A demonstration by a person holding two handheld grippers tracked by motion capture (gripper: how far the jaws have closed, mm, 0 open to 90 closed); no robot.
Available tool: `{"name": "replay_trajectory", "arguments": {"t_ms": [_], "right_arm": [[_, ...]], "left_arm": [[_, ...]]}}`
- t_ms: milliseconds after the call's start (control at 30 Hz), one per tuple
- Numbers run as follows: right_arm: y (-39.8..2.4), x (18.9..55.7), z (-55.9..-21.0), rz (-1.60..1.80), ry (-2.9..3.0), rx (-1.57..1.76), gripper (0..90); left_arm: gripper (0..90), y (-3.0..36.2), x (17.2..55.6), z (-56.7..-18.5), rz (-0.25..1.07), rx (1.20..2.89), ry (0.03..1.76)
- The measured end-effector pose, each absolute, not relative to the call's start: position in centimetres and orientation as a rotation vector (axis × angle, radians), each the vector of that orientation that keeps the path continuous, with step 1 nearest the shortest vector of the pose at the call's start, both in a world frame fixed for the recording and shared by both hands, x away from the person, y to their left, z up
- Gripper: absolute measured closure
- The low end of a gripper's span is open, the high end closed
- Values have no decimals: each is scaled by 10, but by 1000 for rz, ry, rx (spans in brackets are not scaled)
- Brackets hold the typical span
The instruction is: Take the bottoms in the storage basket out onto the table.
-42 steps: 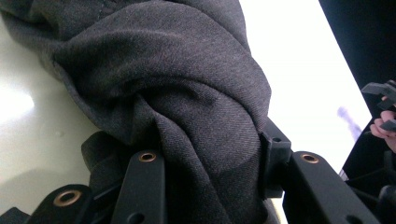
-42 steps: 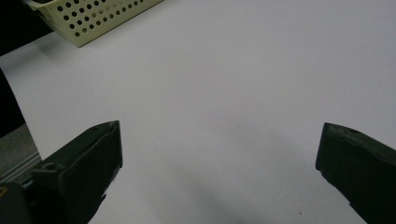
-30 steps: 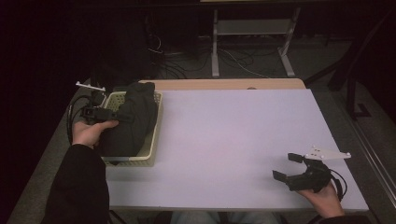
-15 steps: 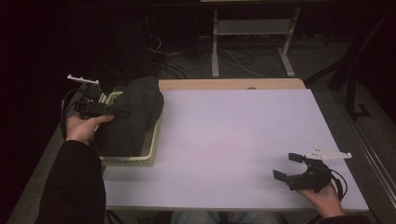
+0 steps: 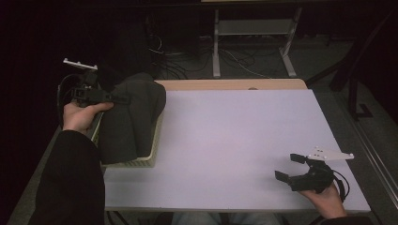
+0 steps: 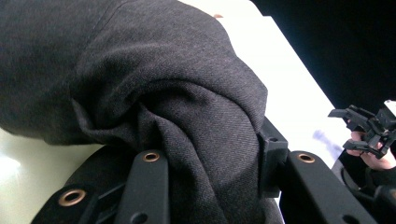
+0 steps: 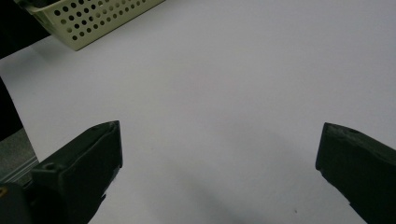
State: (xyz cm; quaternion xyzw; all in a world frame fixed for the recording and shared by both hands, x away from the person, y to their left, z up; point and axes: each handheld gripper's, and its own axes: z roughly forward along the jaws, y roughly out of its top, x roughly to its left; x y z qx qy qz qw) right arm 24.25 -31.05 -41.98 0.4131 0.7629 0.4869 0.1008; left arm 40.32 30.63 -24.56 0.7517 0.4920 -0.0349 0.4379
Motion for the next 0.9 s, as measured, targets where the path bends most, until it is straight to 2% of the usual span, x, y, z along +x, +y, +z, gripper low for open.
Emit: {"name": "replay_trajectory", "arguments": {"t_ms": [900], "right_arm": [[-313,242,-419,1446,2241,1201,1]], "left_arm": [[630,268,411,-187,-14,1970,1082]]}}
